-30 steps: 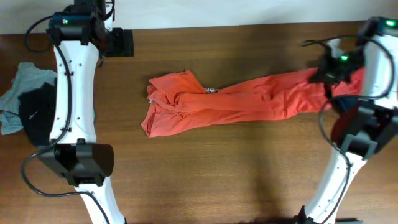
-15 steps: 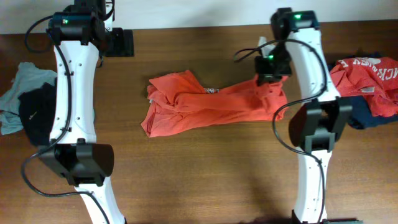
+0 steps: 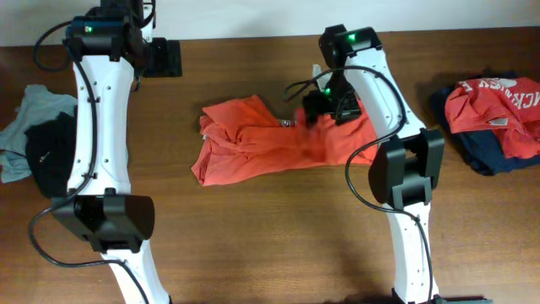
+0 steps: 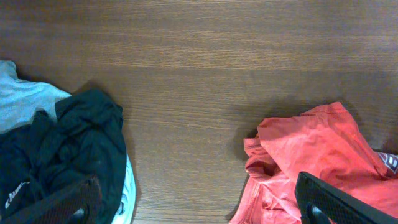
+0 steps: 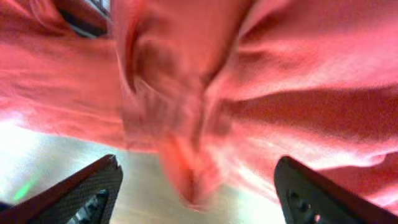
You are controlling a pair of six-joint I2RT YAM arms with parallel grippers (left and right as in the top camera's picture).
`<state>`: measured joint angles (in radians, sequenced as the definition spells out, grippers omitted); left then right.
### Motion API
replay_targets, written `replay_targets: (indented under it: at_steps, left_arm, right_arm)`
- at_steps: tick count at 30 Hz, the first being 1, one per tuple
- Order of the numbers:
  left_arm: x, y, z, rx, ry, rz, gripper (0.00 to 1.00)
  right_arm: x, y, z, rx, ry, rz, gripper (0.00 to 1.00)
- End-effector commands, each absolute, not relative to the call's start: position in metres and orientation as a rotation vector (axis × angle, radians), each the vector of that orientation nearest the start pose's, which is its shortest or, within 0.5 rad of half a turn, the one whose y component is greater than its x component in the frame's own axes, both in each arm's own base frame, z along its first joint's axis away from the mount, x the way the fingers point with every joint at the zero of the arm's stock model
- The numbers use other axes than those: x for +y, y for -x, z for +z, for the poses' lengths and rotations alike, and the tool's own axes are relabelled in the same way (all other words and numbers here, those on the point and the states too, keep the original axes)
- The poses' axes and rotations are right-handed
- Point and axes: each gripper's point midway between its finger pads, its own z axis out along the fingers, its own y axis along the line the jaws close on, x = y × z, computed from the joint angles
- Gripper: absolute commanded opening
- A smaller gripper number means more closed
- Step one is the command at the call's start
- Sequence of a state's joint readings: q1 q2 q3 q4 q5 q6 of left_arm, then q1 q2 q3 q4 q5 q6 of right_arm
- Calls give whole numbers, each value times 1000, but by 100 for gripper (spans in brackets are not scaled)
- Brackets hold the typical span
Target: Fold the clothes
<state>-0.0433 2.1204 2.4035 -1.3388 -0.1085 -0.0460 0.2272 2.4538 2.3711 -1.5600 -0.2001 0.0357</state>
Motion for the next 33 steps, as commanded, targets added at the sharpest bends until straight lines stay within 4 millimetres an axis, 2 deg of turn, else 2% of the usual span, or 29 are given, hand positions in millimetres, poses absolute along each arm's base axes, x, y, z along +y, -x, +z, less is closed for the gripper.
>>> replay_targets:
  at_steps: [1,7,11,15,18,20,23,28,33]
  left_arm:
    - [-4,-498,255,2610,51,97,99]
    - [-8,-497,254,2615,44,71,99]
    - [-19,-493,240,2661,21,-15,99]
    - [-30,-482,203,2766,3,-101,99]
    - [-36,-475,164,2842,0,-157,99]
    - [-44,-467,136,2889,-1,-253,99]
    - [-54,-456,108,2930,2,-383,99]
    - [-75,-444,78,2926,-85,-586,99]
    - [-77,-437,43,2923,-85,-606,99]
  right_arm:
    - [136,-434,86,3217,283,323,84]
    - [129,-447,126,3123,259,340,84]
    - [118,-452,140,3092,226,329,84]
    - [99,-455,142,3093,174,312,85]
    - [84,-458,142,3093,123,311,86]
    - [75,-460,142,3092,92,311,88]
    - [64,-461,142,3089,69,310,91]
    - [41,-464,142,3080,47,306,99]
    - [14,-466,146,3063,-27,320,99]
